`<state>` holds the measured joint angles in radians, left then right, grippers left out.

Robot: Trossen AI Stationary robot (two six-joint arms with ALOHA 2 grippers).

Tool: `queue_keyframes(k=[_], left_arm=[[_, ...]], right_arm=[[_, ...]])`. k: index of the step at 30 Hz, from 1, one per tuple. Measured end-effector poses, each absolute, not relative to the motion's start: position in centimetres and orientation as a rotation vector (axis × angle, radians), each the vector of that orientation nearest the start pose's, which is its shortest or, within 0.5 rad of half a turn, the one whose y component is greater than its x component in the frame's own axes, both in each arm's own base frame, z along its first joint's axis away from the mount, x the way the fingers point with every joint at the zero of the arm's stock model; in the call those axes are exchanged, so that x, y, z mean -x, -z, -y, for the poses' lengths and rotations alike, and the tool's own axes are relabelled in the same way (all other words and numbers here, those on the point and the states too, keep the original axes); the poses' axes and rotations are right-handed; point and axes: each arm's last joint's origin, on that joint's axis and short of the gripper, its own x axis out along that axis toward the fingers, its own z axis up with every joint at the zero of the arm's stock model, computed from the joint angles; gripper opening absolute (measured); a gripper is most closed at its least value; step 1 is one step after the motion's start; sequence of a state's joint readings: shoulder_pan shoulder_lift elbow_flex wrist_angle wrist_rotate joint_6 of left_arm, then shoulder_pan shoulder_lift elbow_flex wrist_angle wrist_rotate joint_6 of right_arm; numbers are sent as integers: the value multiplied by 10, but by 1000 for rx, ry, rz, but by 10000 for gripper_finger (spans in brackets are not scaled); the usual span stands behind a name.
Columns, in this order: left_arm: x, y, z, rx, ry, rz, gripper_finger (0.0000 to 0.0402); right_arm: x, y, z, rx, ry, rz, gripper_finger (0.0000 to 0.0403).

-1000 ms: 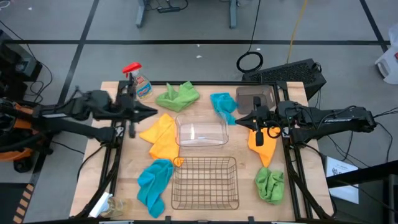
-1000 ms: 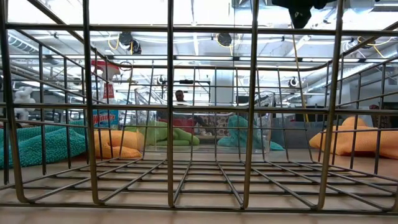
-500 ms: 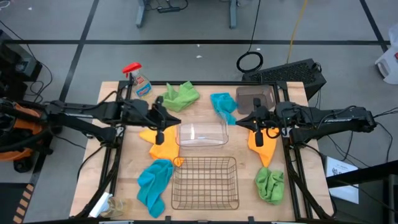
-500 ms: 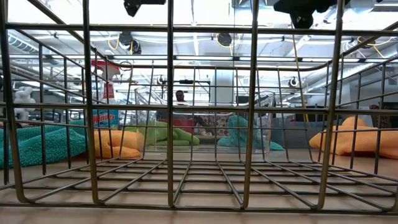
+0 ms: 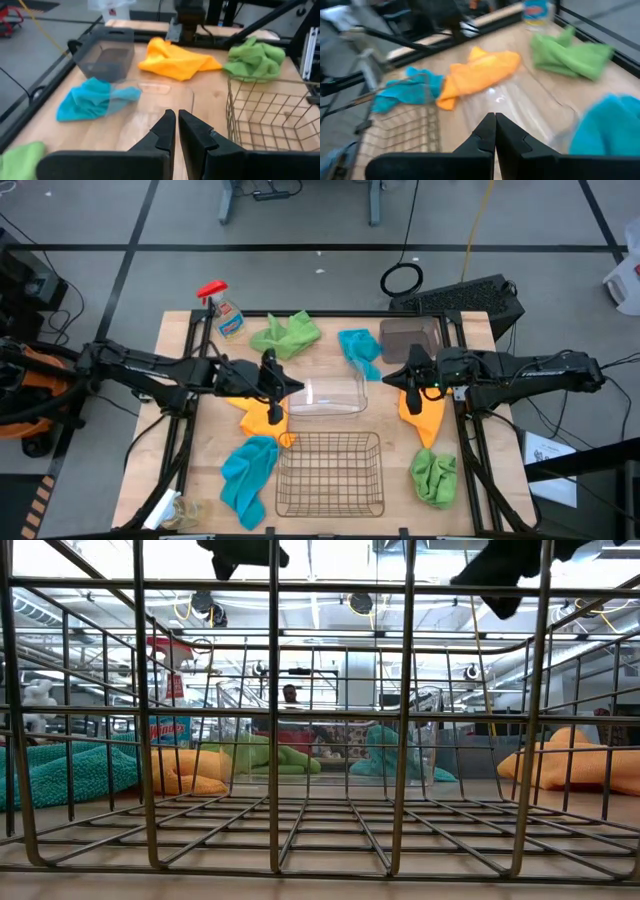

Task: Sort microfiber towel by color & place in baskets
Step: Put the top blue microfiber cloth into the transparent black bin

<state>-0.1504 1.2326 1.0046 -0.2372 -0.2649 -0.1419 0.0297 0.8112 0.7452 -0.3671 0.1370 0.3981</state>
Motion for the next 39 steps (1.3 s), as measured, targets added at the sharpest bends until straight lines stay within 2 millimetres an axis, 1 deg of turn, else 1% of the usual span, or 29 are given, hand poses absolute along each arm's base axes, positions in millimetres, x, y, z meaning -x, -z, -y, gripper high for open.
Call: queue_keyframes(k=[5,10,14,16,21,25,28,33,39], left_arm=[[-280,-306,52,45,-94,-416,28],[-287,-300,67,33,-80,-399,28],[-292,-292,77,88,-94,-411,28],[-294,-287,83,82,-81,-426,28],[-300,-272,97,69,-72,-467,28],[-303,-261,111,66,-79,-482,28],[-303,-254,119,57,-100,-489,28],[-303,-251,128,60,-119,-469,28],[-302,-252,128,42,-174,-447,28]], right_arm=[[-170,-290,-1,-407,310,-469,0],[-165,-281,-7,-481,337,-561,0],[-158,-274,-11,-539,371,-651,0],[-155,-270,-11,-559,410,-686,0],[-148,-265,-14,-578,544,-701,0],[-146,-264,-18,-619,571,-700,0],[-146,-261,-22,-649,576,-718,0],[-149,-251,-34,-644,615,-794,0],[-164,-237,-49,-632,630,-847,0]])
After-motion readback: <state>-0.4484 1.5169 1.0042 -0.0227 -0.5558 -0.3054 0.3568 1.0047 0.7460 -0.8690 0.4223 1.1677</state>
